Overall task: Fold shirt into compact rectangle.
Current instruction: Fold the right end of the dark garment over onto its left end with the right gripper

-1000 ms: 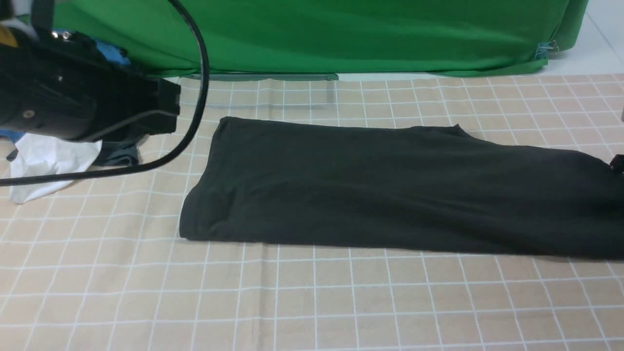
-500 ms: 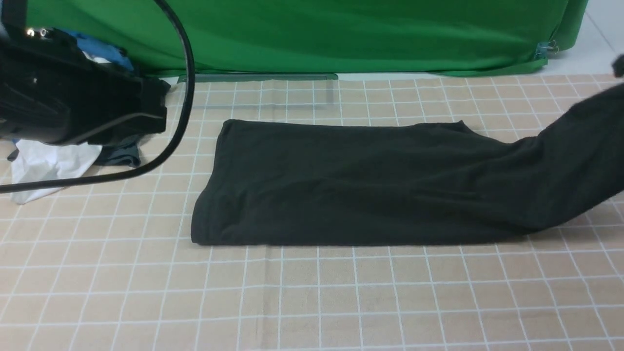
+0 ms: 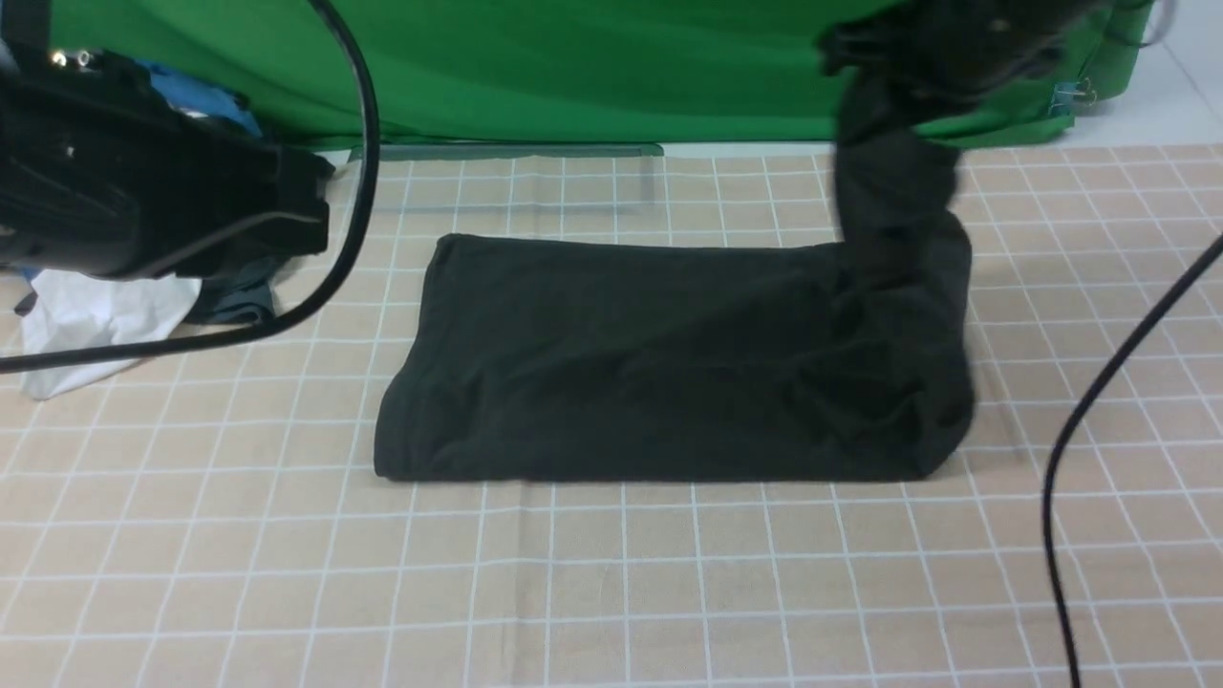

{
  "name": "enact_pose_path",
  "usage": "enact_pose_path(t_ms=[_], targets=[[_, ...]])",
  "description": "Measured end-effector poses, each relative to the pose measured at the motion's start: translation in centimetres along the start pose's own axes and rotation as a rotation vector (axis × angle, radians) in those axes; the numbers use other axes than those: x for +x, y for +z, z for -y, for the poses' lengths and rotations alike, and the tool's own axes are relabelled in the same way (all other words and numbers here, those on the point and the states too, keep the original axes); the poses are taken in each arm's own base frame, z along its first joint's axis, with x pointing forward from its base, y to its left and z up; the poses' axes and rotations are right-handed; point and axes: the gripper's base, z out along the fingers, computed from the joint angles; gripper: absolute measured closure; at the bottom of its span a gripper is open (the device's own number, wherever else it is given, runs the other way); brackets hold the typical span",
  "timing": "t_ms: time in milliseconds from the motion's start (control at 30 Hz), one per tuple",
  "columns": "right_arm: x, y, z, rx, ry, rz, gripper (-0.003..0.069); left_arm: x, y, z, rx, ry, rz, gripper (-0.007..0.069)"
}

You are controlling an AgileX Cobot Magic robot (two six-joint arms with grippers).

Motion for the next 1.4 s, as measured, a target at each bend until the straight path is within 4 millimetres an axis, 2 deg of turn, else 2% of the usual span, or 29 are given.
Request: enact_pose_path(t_ms=[167,200,233,400,633,900,1033,1067,1133,1233,1300,1400], targets=[[0.8,3.6,-4.4,-0.127,0.005,0.003,0.054,-0.1,0.0,0.0,0.002,-0.002,0.014,0.0606],[0.9,3.8,-4.7,-0.133,0.003,0.001,0.054,-0.1,0.0,0.0,0.002,-0.002,0.015,0.0606],[1.3,5.2,-5.8,-0.172,0.023,0.0,0.054,-0.1,0.0,0.0,0.002,-0.002,0.015,0.0606],[2.4,8.4,-8.7,-0.248,0.056,0.011,0.054,-0.1,0.0,0.0,0.002,-0.003,0.014,0.0606],[3.9,12.2,-10.9,-0.272,0.065,0.024,0.054,-0.1,0.0,0.0,0.006,-0.006,0.013,0.0606],[4.7,15.4,-11.5,-0.278,0.13,0.081,0.0519,0.0,0.0,0.1,0.008,-0.008,0.0,0.0606],[5.3,17.3,-11.2,-0.285,0.214,0.074,0.0407,0.1,0.0,0.1,0.009,-0.008,-0.004,0.0606],[5.5,17.5,-11.2,-0.285,0.219,0.07,0.0384,0.1,0.0,0.1,0.009,-0.008,-0.004,0.0606],[5.8,17.8,-11.3,-0.288,0.203,0.045,0.0288,0.1,0.0,0.1,0.009,-0.008,-0.005,0.0606],[5.5,17.0,-11.7,-0.313,0.144,-0.005,0.0204,0.1,0.0,0.1,0.009,-0.008,-0.015,0.0606],[4.9,16.0,-11.8,-0.337,0.081,-0.053,0.0169,0.2,0.0,0.1,0.009,-0.011,-0.02,0.0606],[3.1,13.5,-10.7,-0.336,-0.036,-0.1,0.0172,0.2,0.0,0.1,0.009,-0.018,-0.021,0.0606]])
